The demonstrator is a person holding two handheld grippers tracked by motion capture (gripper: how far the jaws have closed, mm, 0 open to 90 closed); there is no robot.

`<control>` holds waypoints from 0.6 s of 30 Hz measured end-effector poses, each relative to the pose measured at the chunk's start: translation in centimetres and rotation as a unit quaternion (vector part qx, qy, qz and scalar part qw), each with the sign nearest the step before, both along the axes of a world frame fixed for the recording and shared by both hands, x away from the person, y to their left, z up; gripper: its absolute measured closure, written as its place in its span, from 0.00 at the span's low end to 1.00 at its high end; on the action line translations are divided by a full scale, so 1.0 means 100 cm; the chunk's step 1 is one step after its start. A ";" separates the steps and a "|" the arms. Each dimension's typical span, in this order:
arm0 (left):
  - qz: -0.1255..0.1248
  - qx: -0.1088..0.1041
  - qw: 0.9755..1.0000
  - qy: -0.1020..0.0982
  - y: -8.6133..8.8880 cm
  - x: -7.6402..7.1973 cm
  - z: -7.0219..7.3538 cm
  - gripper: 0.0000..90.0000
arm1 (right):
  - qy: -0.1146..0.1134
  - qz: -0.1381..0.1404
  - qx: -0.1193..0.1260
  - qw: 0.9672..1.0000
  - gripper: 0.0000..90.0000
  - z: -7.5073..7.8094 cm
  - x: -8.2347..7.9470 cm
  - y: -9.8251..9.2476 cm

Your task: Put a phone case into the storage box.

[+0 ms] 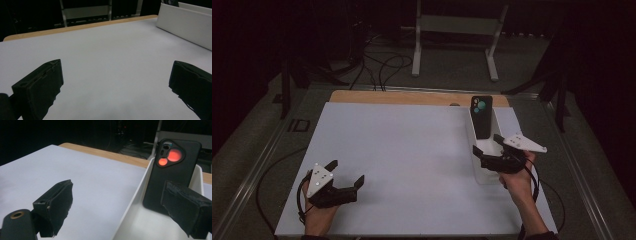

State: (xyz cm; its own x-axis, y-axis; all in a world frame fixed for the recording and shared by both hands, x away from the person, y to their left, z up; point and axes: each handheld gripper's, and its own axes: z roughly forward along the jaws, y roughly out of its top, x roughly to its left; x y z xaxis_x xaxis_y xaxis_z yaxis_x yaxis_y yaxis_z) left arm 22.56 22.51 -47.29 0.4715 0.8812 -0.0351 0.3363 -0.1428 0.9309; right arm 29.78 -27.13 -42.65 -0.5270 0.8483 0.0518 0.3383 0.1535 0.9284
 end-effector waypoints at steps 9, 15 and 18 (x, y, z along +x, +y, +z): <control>-0.005 0.001 1.000 -0.003 0.000 -0.001 0.002 0.00 | -0.014 0.009 0.018 1.000 0.11 -0.023 -0.033 -0.011; -0.003 0.000 1.000 -0.004 0.000 -0.001 0.002 0.00 | -0.029 0.006 0.017 0.999 0.11 -0.035 -0.048 -0.017; -0.004 0.000 1.000 -0.005 0.001 -0.002 0.003 0.00 | -0.035 0.005 0.026 0.999 0.11 -0.038 -0.054 -0.019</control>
